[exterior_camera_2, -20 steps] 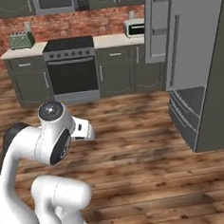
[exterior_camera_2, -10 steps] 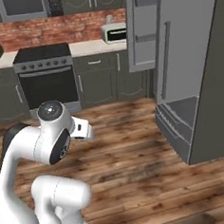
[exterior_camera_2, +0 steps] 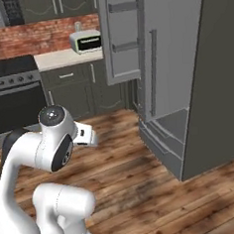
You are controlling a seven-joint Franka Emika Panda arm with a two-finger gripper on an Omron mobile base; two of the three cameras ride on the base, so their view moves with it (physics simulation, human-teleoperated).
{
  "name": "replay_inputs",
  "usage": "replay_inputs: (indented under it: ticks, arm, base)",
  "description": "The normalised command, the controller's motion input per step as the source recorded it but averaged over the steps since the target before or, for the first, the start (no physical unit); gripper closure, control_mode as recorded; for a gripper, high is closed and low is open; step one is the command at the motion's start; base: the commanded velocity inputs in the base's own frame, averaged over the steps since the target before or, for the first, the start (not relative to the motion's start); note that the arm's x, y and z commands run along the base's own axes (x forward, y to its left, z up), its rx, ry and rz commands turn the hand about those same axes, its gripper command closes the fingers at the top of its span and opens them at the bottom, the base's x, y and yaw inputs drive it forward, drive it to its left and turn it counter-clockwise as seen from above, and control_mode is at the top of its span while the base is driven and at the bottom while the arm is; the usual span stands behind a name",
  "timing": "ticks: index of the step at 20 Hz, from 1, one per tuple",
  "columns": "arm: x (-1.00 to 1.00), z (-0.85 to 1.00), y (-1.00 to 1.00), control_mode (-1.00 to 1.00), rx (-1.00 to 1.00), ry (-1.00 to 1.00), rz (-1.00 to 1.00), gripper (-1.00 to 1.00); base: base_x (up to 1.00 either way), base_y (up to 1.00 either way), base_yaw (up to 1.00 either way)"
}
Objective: Gather the cucumber and sweet potato from the fridge and place them on a tray on the dining counter. Then gather the steak and chicken drumstick from the fridge and place them on the other tray.
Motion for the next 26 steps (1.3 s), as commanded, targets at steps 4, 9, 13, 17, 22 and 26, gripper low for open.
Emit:
replay_inputs:
  ticks: [4,9,13,17,22,26]
  arm:
    - [0.0,0.0,0.0,1.0,0.0,0.0,0.0,-1.0]
    - [0.0,0.0,0.0,1.0,0.0,0.0,0.0,-1.0]
    - [0.0,0.0,0.0,1.0,0.0,0.0,0.0,-1.0]
    - [0.0,0.0,0.0,1.0,0.0,0.0,0.0,-1.0]
    - [0.0,0.0,0.0,1.0,0.0,0.0,0.0,-1.0]
    - [0.0,0.0,0.0,1.0,0.0,0.0,0.0,-1.0]
  base:
    - [0.56,0.31,-0.31]
    - [0.47,0.54,-0.33]
    - [0.37,0.6,-0.35]
    - [0.29,0.68,-0.37]
    - [0.24,0.73,-0.38]
    - [0.25,0.72,-0.4]
